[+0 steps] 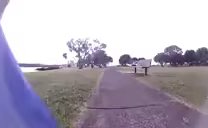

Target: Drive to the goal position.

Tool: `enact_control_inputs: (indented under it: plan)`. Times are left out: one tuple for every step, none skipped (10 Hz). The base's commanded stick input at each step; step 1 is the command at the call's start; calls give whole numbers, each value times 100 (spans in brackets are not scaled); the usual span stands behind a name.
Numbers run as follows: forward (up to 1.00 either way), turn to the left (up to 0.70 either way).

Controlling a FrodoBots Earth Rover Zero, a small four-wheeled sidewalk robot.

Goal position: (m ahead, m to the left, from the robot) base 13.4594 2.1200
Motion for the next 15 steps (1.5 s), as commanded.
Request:
enact_control_inputs:
  plan:
    - [70, -14]
    - [70, -14]
    - [70, -14]
    - [70, -14]
    - [70, -14]
    - [70, -14]
    - [70, -14]
    - [70, -14]
    - [70, -14]
    - [70, -14]
    - [70, -14]
    - [70, -12]
    - [70, -9]
    - [70, 0]
    - [70, 0]
